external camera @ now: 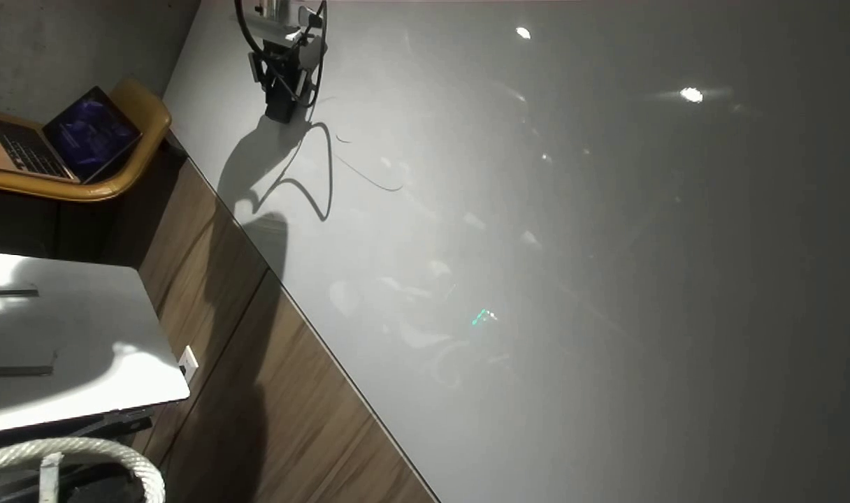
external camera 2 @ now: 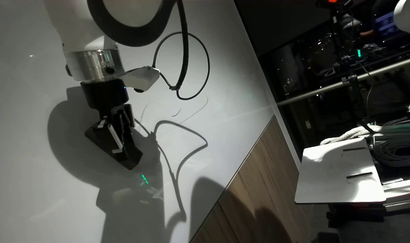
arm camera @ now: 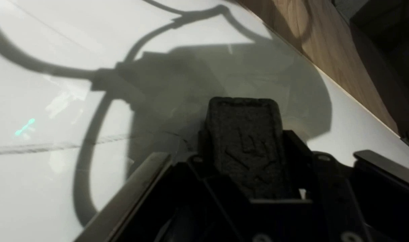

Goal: Use the eraser to wipe the whiteboard.

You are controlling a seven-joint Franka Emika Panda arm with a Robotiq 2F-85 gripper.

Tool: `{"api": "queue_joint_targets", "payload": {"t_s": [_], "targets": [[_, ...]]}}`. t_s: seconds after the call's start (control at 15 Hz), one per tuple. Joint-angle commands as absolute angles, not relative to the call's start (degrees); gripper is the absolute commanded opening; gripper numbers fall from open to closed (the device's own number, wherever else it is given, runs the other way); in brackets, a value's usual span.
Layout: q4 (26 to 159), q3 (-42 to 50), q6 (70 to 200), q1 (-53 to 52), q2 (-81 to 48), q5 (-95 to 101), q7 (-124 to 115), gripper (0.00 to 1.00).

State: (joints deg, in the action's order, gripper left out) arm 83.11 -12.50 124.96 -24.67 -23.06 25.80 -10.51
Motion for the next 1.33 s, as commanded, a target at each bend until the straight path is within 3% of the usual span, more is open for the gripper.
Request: {"api": "queue_joint_targets", "payload": {"t_s": [0.0,0.67,1.27], "targets": [[81.2,-7.9,129.6,-23.4,-23.8,31.6,-7.8,0.29],[102.5,-3.7,132.5,-18.9,-11.5,43.3,-20.7,0.29],[115.8,0.0,135.9,-6.6,-0.8,57.2,-37.1,0.29]]}}
